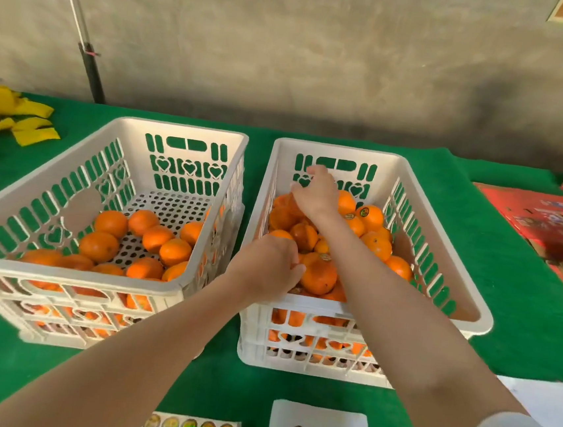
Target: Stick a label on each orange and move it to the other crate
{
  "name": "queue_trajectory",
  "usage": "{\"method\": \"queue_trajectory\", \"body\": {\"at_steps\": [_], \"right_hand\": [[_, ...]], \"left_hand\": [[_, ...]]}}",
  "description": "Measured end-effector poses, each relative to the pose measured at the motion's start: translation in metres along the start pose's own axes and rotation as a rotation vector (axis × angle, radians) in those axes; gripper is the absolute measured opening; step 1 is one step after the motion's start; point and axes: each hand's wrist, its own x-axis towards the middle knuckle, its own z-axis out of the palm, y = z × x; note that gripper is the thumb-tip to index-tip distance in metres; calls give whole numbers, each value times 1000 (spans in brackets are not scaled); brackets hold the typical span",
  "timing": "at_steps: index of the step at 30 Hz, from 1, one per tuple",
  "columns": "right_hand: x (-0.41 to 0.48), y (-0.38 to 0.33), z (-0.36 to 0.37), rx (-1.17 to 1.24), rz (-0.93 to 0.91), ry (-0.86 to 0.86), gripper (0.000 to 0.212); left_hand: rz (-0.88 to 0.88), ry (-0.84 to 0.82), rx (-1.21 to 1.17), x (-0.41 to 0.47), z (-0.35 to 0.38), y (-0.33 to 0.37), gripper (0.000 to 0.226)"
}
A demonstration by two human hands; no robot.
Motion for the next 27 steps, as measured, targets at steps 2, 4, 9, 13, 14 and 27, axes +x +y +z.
{"method": "queue_trajectory", "body": {"at_steps": [2, 4, 9, 13, 14, 27], "right_hand": [[-49, -21, -31, 320, -258, 92, 20], [-116, -18, -56, 461, -551, 63, 8], [-228, 62, -45, 50, -318, -735, 22], [-243, 124, -13, -370, -18, -930, 52], [-244, 130, -7, -406, 6, -922, 56], [-242, 129, -11, -55, 50, -749, 20]], "left_hand": [[-16, -3, -31, 0, 0, 0, 21], [26, -33, -42, 2, -1, 0, 19], [31, 68, -106, -5, -5, 1, 20], [146, 356, -80, -30, -3, 10, 18], [158, 382, -107, -37, -3, 13, 17], [-417, -69, -656, -155, 68, 15, 29]]}}
